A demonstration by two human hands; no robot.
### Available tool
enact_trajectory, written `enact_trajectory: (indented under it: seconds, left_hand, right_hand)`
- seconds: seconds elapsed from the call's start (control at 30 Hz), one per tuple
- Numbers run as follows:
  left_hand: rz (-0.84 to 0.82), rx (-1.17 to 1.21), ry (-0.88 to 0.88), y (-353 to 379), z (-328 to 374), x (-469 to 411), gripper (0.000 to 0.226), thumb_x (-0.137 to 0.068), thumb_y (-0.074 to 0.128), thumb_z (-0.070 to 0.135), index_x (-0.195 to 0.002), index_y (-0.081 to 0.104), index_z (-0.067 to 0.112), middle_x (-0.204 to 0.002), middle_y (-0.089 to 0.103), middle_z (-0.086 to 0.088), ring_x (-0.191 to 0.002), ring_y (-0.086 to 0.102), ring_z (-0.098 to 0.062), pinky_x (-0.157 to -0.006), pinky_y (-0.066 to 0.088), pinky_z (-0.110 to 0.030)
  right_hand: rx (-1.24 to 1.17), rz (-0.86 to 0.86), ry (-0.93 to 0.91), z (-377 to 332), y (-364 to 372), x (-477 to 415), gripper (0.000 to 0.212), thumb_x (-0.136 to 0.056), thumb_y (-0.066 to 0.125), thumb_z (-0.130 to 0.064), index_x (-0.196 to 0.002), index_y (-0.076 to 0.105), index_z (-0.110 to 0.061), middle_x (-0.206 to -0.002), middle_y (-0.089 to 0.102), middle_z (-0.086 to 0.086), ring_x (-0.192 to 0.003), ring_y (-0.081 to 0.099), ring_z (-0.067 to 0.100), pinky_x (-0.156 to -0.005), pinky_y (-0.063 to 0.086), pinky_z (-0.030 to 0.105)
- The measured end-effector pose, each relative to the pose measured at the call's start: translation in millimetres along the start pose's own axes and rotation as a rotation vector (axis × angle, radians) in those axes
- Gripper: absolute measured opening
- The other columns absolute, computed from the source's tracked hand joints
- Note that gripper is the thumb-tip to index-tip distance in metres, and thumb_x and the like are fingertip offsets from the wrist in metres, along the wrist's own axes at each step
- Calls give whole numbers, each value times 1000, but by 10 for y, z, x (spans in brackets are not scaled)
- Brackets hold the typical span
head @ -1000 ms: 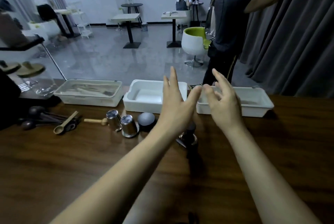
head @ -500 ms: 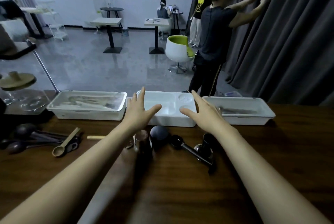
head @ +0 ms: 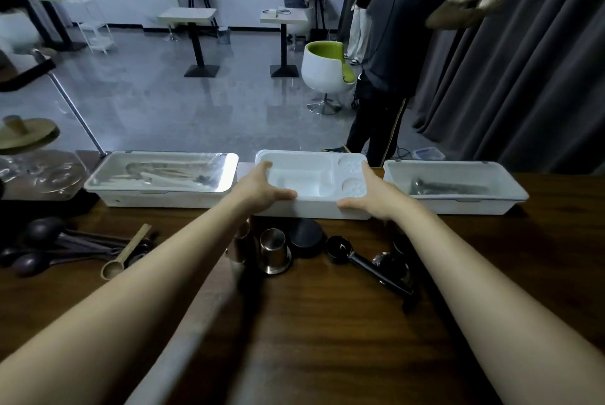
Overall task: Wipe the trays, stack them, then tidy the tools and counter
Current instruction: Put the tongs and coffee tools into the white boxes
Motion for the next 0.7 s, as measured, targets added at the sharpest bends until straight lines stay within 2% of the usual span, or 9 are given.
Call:
enact_trajectory:
  seconds: [0.1, 0.17, 0.3, 0.43, 0.53, 0.57, 0.63, 0.67, 0.7]
  left_hand:
    - [-2, -42, 8, -13, 11, 4, 90, -77, 88, 38, -150, 39, 22, -145, 51, -11, -131, 50, -29, -100, 40, -32]
    - [28, -25, 37, -49, 26, 10, 85, -76, 88, 36, -147, 43, 23, -142, 53, -10, -127, 51, -27, -102, 43, -33]
    - [122, 37, 137, -198, 204, 116, 84, -76, 88, 35, -147, 45, 24, -145, 52, -8, -128, 52, -28, -103, 45, -36]
    - [215, 121, 257, -467, 441, 429, 81, -78, 86, 39, -148, 47, 29, -149, 50, -7, -130, 51, -27, -106, 46, -43]
    - [268, 126, 320, -602, 451, 769, 83, -80, 84, 40, -152, 44, 29, -153, 47, -2, -134, 47, -21, -109, 42, -41]
    - [279, 143, 328, -616, 426, 887, 85, -81, 84, 39, -154, 42, 28, -149, 50, 2, -130, 50, -18, -107, 44, -37]
    - [285, 224, 321, -615, 359, 1131, 88, -81, 84, 35, -156, 39, 26, -124, 59, 15, -110, 62, -5, -86, 52, -20]
    - [284, 244, 322, -609, 335, 1260, 88, -82, 84, 33, -157, 38, 24, -112, 58, 21, -98, 65, 7, -73, 52, -11]
    - [281, 245, 325, -600, 319, 1406, 88, -83, 83, 31, -157, 37, 22, -105, 56, 25, -90, 63, 17, -68, 51, -7]
  right_hand:
    - [-30, 44, -30, 2, 16, 1, 123, -75, 76, -62, -159, -11, -35, -150, 41, 19, -111, 55, 35, -84, 48, 38]
    - [-63, 86, -54, -34, -32, -6, 125, -71, 78, -63, -159, -6, -37, -150, 43, 18, -120, 52, 37, -92, 48, 40]
    - [-159, 204, -83, -121, -317, 111, 138, -43, 73, -82, -157, 4, -44, -156, 39, 15, -136, 43, 39, -105, 44, 48]
    - [-155, 304, -120, -186, -595, 468, 112, -65, 75, -71, -155, 20, -34, -148, 48, 8, -131, 44, 36, -99, 44, 48]
    - [-157, 374, -157, -218, -676, 853, 97, -67, 72, -72, -146, 37, -30, -134, 58, 3, -122, 51, 32, -95, 48, 50]
    - [-155, 394, -180, -237, -670, 994, 92, -68, 71, -72, -144, 40, -31, -131, 60, 2, -120, 53, 32, -95, 49, 51]
    - [-136, 422, -190, -260, -618, 1251, 87, -71, 71, -70, -142, 41, -31, -130, 60, 1, -121, 52, 32, -95, 49, 51]
    - [-138, 430, -185, -263, -579, 1375, 86, -72, 71, -70, -143, 39, -32, -130, 59, 0, -122, 51, 32, -95, 49, 51]
    - [-142, 434, -184, -260, -535, 1499, 86, -72, 70, -71, -143, 38, -34, -129, 59, 0, -122, 51, 32, -93, 49, 50]
Point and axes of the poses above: each hand's wrist, its own x-axis away from the middle knuckle, its own y-axis out of the palm, z = x × y, the point moved 2 cm from there along -x, towards the middle knuckle
